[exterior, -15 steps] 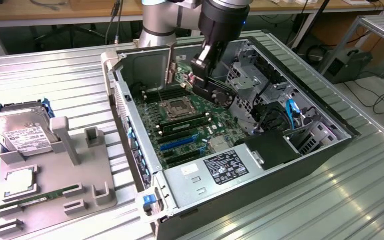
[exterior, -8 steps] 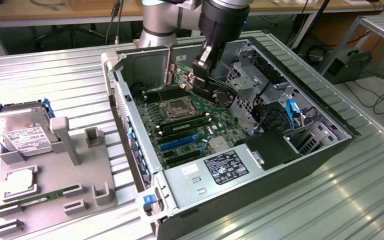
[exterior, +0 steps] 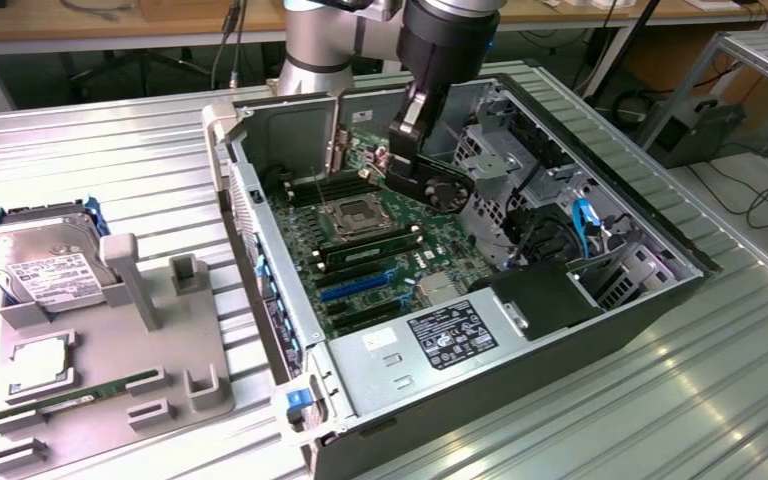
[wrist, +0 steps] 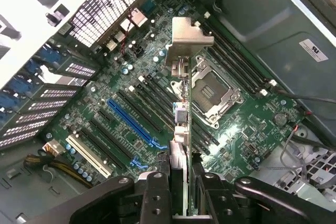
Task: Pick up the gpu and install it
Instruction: 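Insert the gpu into the slot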
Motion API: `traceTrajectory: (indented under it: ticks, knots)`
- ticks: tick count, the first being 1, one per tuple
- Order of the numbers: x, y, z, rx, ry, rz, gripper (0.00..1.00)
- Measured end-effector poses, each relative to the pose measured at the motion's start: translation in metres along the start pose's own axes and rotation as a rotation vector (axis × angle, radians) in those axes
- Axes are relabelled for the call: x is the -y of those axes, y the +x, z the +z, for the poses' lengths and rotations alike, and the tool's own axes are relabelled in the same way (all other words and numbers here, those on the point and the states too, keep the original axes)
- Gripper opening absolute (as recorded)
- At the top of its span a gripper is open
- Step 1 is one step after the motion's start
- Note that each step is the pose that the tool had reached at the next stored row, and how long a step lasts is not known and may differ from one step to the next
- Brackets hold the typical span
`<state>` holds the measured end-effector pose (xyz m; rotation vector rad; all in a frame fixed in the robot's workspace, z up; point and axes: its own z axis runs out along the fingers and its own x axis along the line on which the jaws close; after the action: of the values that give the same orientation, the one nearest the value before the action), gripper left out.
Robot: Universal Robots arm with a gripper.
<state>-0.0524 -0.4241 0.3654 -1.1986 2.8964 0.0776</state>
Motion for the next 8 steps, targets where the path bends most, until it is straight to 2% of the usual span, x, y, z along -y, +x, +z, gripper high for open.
traceTrajectory:
  ticks: [8]
  knots:
    - [0.0000, 0.0000, 0.0000, -0.0024, -0.0013, -0.055, 0.26]
